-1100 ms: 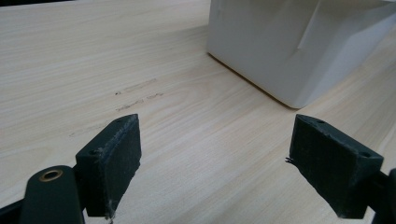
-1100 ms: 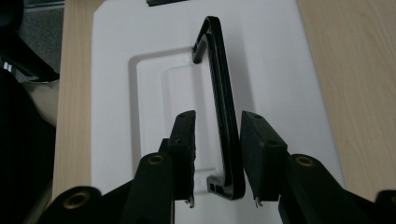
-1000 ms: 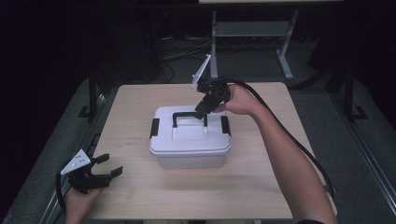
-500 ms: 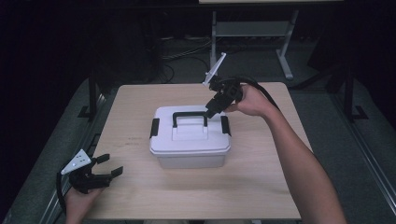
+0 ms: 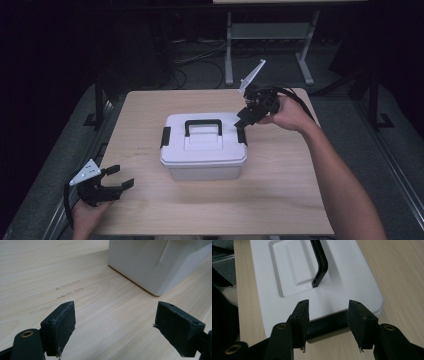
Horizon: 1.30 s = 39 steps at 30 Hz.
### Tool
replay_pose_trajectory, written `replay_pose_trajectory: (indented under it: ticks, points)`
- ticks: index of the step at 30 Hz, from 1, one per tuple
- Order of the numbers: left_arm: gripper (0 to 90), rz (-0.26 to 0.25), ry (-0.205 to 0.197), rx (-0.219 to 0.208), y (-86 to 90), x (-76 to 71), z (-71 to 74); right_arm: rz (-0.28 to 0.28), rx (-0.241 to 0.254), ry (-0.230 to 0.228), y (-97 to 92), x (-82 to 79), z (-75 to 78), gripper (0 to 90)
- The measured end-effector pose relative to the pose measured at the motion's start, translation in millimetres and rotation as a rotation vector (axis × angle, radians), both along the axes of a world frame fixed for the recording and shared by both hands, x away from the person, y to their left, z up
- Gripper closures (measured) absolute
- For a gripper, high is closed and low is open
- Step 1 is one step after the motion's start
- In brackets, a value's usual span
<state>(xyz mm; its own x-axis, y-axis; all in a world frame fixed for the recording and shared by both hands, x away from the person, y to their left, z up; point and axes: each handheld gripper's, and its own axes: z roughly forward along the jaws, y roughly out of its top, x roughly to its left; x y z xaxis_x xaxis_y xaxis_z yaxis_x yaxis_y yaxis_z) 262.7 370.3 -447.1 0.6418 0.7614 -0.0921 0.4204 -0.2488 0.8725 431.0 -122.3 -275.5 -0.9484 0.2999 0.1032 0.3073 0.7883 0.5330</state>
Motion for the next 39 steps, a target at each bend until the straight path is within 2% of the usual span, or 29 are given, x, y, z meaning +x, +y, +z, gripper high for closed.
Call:
replay_pose_trajectory:
  ticks: [14, 24, 39]
  points:
    - [16.0, 0.007, 0.000, 0.001, 0.3, -0.9, -0.7, -0.064, 0.015, -0.005, -34.8, -11.7, -11.5, 46.7]
    - [16.0, 0.011, 0.000, 0.003, 2.3, -3.2, -0.7, -0.089, 0.015, 0.002, -47.2, -17.1, -17.6, 44.8]
    - [16.0, 0.018, -0.002, 0.004, 3.6, -4.2, -0.5, -0.109, 0.004, 0.005, -56.2, -20.5, -22.8, 43.6]
